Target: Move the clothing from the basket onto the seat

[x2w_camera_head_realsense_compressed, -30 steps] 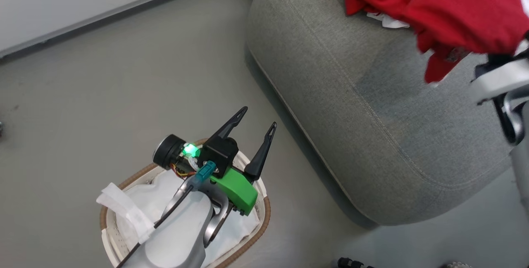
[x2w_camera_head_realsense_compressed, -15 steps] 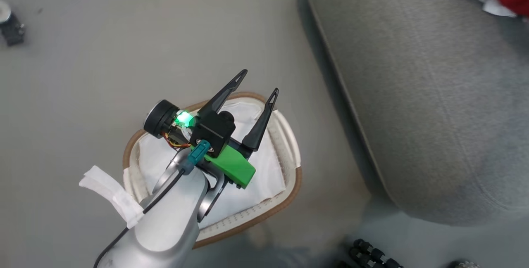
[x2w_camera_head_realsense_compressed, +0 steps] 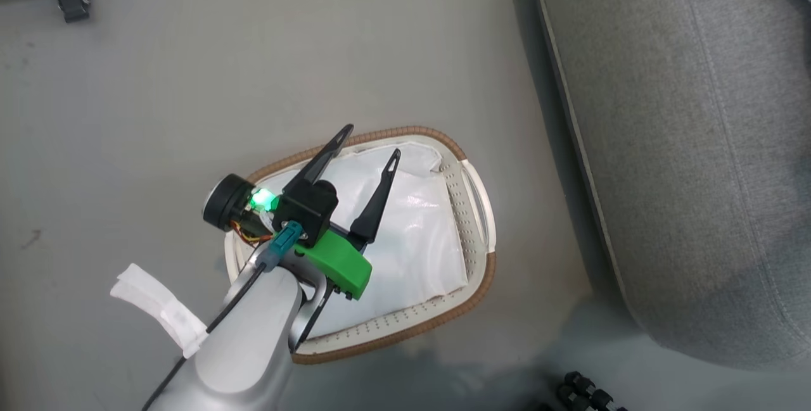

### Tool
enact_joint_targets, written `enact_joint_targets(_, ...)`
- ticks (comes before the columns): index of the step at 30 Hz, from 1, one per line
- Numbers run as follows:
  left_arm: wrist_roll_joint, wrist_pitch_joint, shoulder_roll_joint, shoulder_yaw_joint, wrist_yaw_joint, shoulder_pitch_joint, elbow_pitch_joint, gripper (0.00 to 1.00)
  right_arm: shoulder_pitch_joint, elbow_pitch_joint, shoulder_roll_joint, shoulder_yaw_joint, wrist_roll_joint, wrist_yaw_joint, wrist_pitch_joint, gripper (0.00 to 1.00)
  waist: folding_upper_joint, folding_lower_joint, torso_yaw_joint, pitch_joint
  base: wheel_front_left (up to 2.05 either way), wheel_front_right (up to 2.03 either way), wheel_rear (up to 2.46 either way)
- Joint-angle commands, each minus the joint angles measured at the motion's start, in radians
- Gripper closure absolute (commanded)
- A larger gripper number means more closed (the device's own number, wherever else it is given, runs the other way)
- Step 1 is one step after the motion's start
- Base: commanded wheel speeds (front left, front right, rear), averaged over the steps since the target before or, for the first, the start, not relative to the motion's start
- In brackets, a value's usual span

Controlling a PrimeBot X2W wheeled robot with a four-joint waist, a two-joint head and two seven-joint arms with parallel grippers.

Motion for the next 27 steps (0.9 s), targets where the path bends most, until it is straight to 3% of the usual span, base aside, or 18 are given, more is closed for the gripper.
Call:
enact_joint_targets(1,-0.008,0.001,-0.004,0.01,-0.003,0.024,0.005,0.0,0.031,0.009,-0.003,0.006,-0.005,-0.001,-0.007,0.0,0.0031,-0.0002,-0.015,-0.074,0.0,0.0,0.0)
enact_joint_targets(9,-0.019,0.001,-0.028,0.072,-0.003,0.115,0.05,0.0,0.232,-0.074,0.056,0.136,0.052,-0.001,-0.011,0.0,0.0031,-0.0002,-0.015,-0.231,0.0,0.0,0.0)
enact_joint_targets(15,-0.003,0.001,-0.035,0.15,0.01,0.19,0.074,0.0,0.369,-0.21,0.161,0.316,0.164,-0.001,-0.012,0.0,0.0031,-0.0002,-0.004,-0.321,0.0,0.0,0.0)
enact_joint_targets(22,0.022,0.001,-0.038,0.274,0.048,0.245,0.064,0.0,0.434,-0.421,0.252,0.561,0.356,-0.001,-0.011,0.0,0.0031,-0.0002,0.058,-0.38,0.0,0.0,0.0)
enact_joint_targets(27,0.035,0.001,-0.043,0.373,0.079,0.288,0.041,0.0,0.452,-0.503,0.286,0.654,0.427,-0.001,-0.011,0.0,0.0031,-0.0002,0.111,-0.412,0.0,0.0,0.0)
